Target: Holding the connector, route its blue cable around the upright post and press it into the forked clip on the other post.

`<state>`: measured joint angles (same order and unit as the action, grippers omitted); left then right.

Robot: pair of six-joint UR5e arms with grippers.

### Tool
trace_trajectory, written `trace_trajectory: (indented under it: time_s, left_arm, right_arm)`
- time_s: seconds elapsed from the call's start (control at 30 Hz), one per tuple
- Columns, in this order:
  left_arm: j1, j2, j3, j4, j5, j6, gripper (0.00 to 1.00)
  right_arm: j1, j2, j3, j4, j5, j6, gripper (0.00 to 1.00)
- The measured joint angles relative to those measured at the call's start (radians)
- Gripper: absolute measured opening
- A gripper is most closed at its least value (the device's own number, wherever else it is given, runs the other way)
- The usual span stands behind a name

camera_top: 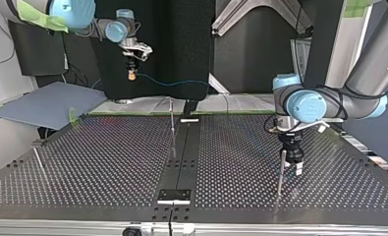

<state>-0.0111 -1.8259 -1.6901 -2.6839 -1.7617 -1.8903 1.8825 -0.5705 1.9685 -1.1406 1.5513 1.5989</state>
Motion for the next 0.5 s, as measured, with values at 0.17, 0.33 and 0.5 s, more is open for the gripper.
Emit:
trace_trajectory:
  time_s: [0.17, 0.33, 0.5]
  left_arm:
    - [0.000, 0.000, 0.000, -0.001, 0.000, 0.001, 0.99]
    - [-0.001, 0.000, 0.000, -0.002, 0.000, 0.001, 0.99]
    - [-0.001, 0.000, 0.000, -0.002, -0.001, 0.002, 0.99]
  right_arm:
    - [-0.013, -0.045, 0.002, 0.001, -0.019, 0.010, 0.00]
    - [-0.030, -0.093, 0.002, -0.011, -0.058, 0.010, 0.00]
    - [-0.047, -0.131, 0.003, -0.015, -0.086, -0.001, 0.00]
